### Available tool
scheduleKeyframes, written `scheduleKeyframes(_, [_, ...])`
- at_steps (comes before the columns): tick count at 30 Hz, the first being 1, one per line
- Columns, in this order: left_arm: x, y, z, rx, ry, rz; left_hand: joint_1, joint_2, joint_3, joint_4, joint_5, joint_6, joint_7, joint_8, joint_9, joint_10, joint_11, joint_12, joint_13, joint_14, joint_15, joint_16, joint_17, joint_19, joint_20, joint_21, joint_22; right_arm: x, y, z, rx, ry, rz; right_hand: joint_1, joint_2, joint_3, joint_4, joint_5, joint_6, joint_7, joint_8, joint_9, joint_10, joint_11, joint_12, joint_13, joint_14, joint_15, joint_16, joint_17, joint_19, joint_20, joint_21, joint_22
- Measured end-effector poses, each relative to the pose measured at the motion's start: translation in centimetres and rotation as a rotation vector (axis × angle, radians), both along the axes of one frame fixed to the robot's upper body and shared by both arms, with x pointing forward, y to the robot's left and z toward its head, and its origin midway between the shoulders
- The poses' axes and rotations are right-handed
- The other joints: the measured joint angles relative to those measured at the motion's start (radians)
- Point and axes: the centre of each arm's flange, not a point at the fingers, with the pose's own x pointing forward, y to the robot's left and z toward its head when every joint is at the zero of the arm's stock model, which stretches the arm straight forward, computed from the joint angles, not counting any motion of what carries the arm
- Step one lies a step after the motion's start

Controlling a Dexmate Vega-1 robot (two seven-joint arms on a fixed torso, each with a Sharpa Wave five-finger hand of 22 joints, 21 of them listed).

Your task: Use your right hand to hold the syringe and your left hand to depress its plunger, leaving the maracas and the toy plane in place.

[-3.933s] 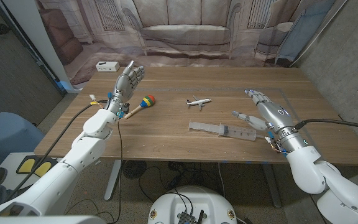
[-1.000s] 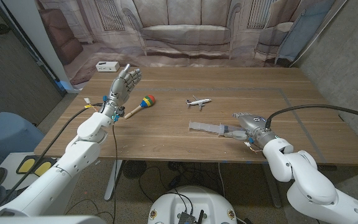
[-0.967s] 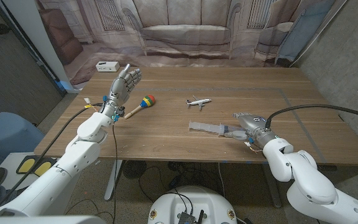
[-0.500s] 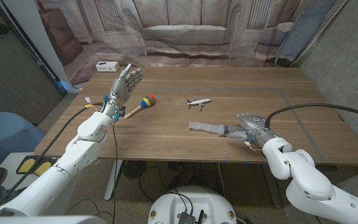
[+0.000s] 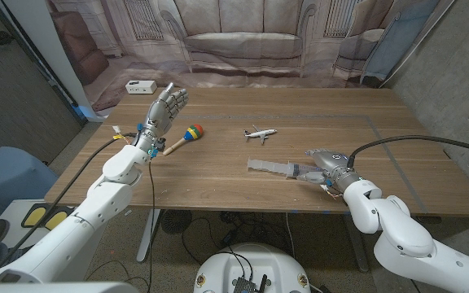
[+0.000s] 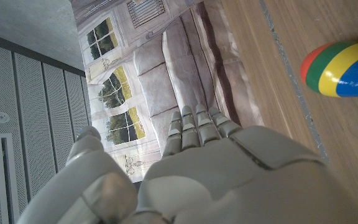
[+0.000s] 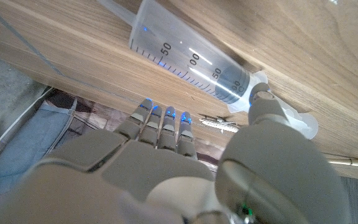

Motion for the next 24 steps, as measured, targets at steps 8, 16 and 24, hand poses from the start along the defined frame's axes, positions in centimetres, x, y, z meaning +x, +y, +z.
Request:
scheduleKeyframes(8, [0.2, 0.1, -0.1, -0.002, 0.003, 0.003, 0.0, 0.0, 0.0, 0.0, 0.0, 0.0, 0.0, 0.0, 0.0, 0.0, 0.0, 0.0, 0.0, 0.0, 0.0, 0.0, 0.0, 0.0, 0.0, 0.0, 0.0, 0.6, -0.1, -0.3, 0.019, 0.02, 0.0, 0.004, -0.004, 0.002, -0.002, 0.0, 0.0, 0.0, 0.0, -0.002, 0.0, 0.0, 0.0, 0.0, 0.0, 0.0, 0.0, 0.0, 0.034, 0.016, 0.015, 0.0])
scheduleKeyframes(16, [0.3, 0.2, -0.1, -0.006, 0.006, 0.006, 0.0, 0.0, 0.0, 0.0, 0.0, 0.0, 0.0, 0.0, 0.0, 0.0, 0.0, 0.0, 0.0, 0.0, 0.0, 0.0, 0.0, 0.005, 0.005, 0.0, 0.0, 1.3, -0.3, -0.5, 0.031, 0.04, 0.003, 0.023, -0.006, 0.007, -0.007, 0.0, 0.0, 0.0, 0.0, -0.003, 0.0, 0.0, 0.0, 0.0, 0.0, 0.0, 0.0, -0.001, 0.059, 0.016, 0.022, 0.0])
scheduleKeyframes(24, [0.2, 0.3, -0.2, -0.01, 0.006, 0.009, 0.0, 0.0, 0.0, 0.0, 0.0, 0.0, 0.0, 0.0, 0.0, 0.0, 0.0, 0.0, 0.0, 0.0, 0.0, 0.0, 0.0, 0.005, 0.005, 0.0, 0.0, 1.5, -0.1, -1.2, 0.058, 0.076, 0.022, 0.048, -0.007, 0.011, -0.011, 0.0, 0.007, 0.007, 0.0, -0.003, 0.0, 0.0, 0.0, 0.0, 0.013, 0.006, 0.0, -0.003, 0.105, 0.018, 0.035, 0.0])
